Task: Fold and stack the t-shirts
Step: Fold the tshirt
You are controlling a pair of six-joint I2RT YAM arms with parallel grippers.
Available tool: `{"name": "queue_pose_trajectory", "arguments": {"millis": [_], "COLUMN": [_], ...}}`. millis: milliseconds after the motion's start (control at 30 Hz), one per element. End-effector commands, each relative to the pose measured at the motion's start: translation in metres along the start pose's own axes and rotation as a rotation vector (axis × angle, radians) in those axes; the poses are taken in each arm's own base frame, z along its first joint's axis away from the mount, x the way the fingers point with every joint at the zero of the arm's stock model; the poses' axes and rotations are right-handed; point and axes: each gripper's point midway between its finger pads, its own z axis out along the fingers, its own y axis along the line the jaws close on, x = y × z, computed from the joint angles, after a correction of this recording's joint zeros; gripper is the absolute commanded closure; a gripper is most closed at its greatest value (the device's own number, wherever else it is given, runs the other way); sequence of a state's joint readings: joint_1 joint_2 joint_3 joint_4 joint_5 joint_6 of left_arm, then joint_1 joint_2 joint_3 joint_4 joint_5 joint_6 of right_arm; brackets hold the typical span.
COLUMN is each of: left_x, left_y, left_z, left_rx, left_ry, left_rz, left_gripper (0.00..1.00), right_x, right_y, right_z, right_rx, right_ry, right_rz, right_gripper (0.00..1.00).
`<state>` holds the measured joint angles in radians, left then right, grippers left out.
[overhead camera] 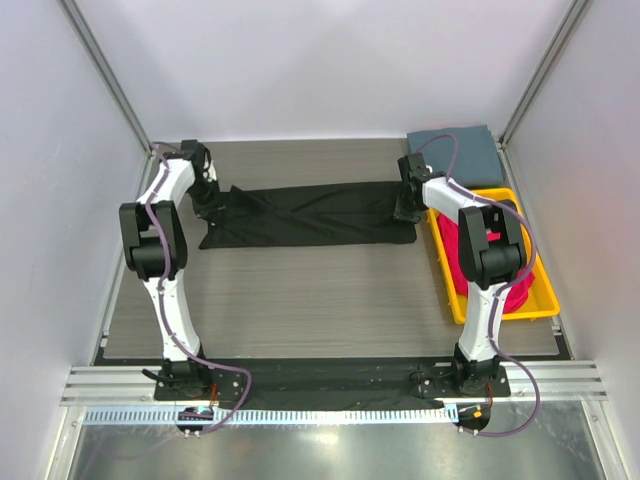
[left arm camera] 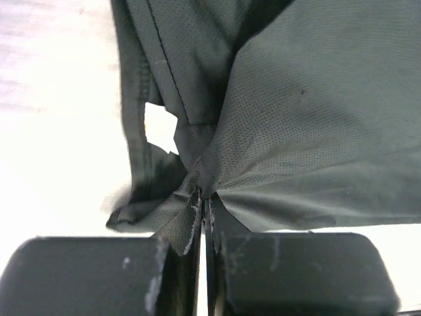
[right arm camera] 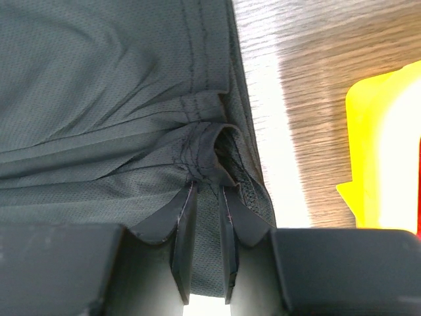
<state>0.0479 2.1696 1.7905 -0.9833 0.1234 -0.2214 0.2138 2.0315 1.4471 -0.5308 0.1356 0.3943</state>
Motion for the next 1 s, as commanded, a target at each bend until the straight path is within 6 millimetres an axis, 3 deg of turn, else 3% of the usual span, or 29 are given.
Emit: {"name": "queue_pose_trajectory", "arguments": {"millis": [0,233,467,733,967], "left_x": [0.009,0.031,0.055,0.063,0.076], "left_y": [0.005,-0.002,0.005,0.005,0.009], "left_z": [-0.035,-0.042,-0.039,-0.038,-0.026], "left_rx": [-0.045,-0.003,-0.02,-0.026,-0.03], "left_ry": [-0.028,-0.038,0.002,0.014,0.057], "left_rz": [-0.022,-0.068,-0.073,-0.103,-0.114], "left_gripper": [1.0,0.99,0.84,0.81,0.83], "right_x": [-0.003,-0.003,-0.005,-0.009,-0.007], "right_y": [-0.009,-0.008,-0.005,-0.005,-0.005], "right_z": [0.008,0.011,0.005,-0.003,-0.004], "right_rx": [0.047,0.045,0.028,0.019,0.018], "right_ry": [-0.015,-0.009,-0.017,-0.033,-0.029], "right_rz": [-0.002,0.005,0.011,0.011,0.006], "right_gripper": [0.75,0.75,0.76,0.76,0.76]}}
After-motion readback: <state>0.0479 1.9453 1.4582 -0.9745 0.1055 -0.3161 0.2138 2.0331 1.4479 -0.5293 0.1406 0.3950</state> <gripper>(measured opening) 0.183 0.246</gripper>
